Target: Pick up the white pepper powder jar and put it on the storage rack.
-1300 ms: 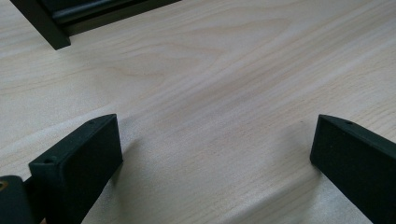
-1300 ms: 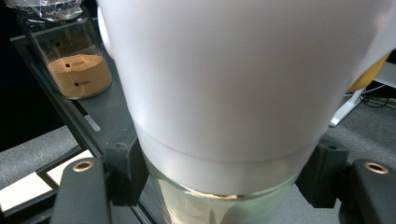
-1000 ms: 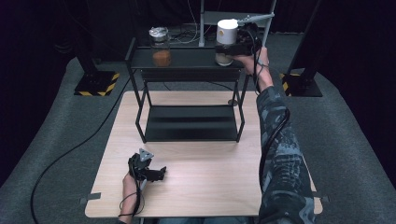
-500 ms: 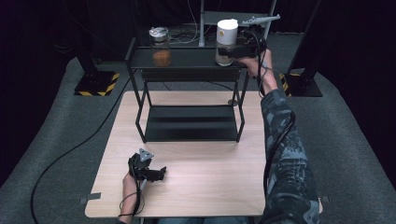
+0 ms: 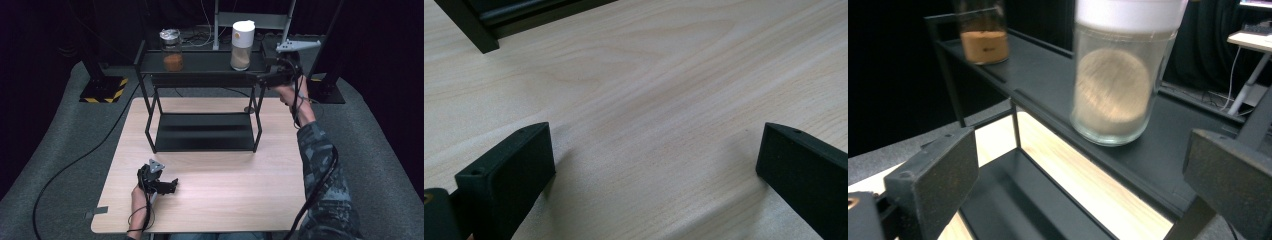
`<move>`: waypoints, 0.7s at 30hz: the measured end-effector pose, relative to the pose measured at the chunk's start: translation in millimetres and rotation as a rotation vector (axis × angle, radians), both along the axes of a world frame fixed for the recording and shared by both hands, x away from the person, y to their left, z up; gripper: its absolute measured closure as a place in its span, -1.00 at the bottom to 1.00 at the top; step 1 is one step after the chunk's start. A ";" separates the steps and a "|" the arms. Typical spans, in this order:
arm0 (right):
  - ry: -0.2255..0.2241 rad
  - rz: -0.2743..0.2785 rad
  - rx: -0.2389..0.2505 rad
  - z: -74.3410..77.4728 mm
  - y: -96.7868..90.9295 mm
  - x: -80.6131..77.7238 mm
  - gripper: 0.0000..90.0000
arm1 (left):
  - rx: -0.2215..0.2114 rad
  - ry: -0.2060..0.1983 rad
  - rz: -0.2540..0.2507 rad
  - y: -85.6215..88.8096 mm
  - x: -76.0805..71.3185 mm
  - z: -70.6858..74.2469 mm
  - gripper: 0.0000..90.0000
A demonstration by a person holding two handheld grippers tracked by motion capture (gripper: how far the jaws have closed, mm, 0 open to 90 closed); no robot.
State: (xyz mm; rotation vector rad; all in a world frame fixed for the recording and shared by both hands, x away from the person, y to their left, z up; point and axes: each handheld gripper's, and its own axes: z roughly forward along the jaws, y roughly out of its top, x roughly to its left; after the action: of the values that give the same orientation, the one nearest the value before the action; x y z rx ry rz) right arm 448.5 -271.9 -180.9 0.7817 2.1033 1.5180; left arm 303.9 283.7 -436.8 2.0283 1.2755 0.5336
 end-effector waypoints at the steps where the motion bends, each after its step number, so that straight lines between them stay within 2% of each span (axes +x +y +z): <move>1: 0.004 0.005 -0.001 -4.1 -2.5 -3.7 -1.00 | 0.000 0.000 0.000 0.0 0.0 0.0 -0.97; 5: -0.012 0.013 -0.016 -21.6 -9.2 -21.1 -1.00 | 0.000 0.000 0.000 -0.1 0.0 0.0 -0.97; 6: -0.012 0.013 -0.016 -21.6 -9.2 -21.1 -1.00 | 0.000 0.000 0.000 -0.1 0.0 0.0 -0.97; 7: -0.020 0.019 -0.016 -29.6 -13.1 -29.8 -1.00 | 0.001 0.000 0.000 -0.1 0.0 0.0 -0.97; 10: -0.030 0.029 -0.021 -40.9 -17.5 -42.3 -1.00 | 0.000 0.000 0.000 -0.1 -0.1 0.0 -0.97; 16: -0.023 0.043 -0.033 -70.3 -24.7 -65.4 -1.00 | 0.001 -0.001 0.000 -0.2 -0.1 0.0 -0.97; 21: 0.000 0.046 -0.044 -103.1 -30.1 -81.1 -1.00 | 0.003 0.000 -0.001 -0.2 0.0 0.2 -0.97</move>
State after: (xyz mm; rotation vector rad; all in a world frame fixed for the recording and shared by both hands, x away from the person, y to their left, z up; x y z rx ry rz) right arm 367.5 -302.0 -284.0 0.7220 2.1616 1.4897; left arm 303.8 283.5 -436.6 2.0312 1.2744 0.5357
